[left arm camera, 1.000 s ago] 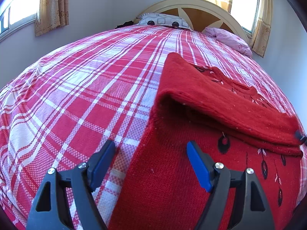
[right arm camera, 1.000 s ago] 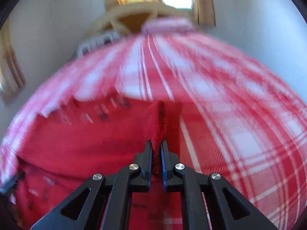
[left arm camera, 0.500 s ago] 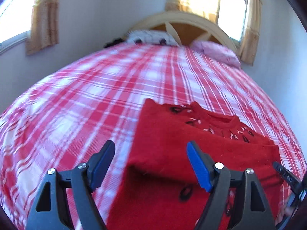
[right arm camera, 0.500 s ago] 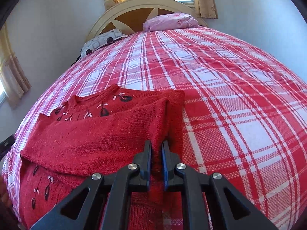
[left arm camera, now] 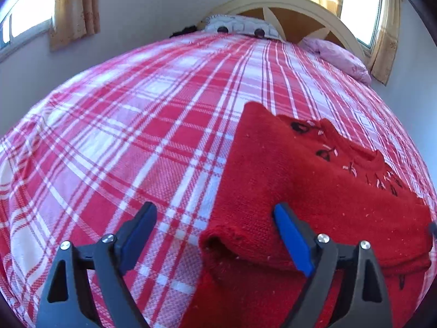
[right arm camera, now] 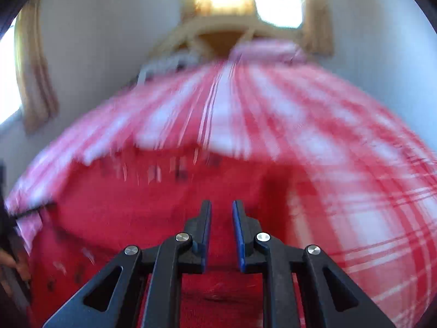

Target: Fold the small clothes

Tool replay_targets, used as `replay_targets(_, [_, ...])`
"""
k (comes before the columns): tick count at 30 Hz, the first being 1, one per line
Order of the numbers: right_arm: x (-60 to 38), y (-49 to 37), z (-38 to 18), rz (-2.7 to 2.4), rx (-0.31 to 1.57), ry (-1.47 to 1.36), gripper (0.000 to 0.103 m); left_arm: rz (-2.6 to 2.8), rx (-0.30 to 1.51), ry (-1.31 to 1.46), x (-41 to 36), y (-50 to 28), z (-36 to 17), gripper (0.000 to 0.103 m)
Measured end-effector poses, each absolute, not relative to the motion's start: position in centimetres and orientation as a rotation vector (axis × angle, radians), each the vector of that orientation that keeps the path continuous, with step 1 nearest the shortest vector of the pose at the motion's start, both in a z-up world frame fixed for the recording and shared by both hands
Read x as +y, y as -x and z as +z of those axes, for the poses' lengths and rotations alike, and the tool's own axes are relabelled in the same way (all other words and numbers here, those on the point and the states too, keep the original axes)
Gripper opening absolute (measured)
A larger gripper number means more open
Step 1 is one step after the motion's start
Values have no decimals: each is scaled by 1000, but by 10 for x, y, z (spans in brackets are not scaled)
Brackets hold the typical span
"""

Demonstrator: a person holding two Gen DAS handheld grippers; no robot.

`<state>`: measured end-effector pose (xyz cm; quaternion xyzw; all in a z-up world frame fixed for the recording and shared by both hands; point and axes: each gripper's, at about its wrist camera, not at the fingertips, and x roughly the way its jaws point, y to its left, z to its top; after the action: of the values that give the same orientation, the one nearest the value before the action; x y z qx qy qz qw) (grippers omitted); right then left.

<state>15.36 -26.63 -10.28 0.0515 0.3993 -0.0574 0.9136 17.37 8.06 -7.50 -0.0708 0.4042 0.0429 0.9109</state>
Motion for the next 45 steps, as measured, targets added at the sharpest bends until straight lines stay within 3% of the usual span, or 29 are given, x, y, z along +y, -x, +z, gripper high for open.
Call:
replay_targets(3, [-278, -157, -100, -101, 808, -184, 18, 101, 890, 180, 88, -184, -86, 103])
replay_targets(13, [-280, -150, -99, -88, 794, -219, 19, 83, 900, 203, 89, -182, -88, 103])
replay_targets(18, [-279, -104, -71, -43, 719, -217, 22, -15, 875, 181, 101, -155, -62, 103])
replay_targets(22, [-276, -45, -50, 21, 652, -164, 55, -114, 730, 54, 123, -110, -26, 103])
replay_targets(23, [-275, -33, -48, 27, 649, -158, 57, -134, 706, 21, 131, -98, -19, 103])
replay_targets(31, [-271, 55, -64, 129, 758, -242, 57, -316, 726, -101, 172, -26, -6, 103])
replay_targets(36, [-266, 101, -86, 130, 829, -286, 57, -408, 861, -59, 171, 15, -43, 103])
replay_targets(40, [-268, 123, -101, 140, 880, -359, 57, -470, 983, -16, 167, 31, -78, 93])
replay_targets(45, [-275, 139, -117, 129, 920, -426, 57, -525, 1094, 31, 152, 26, -98, 91])
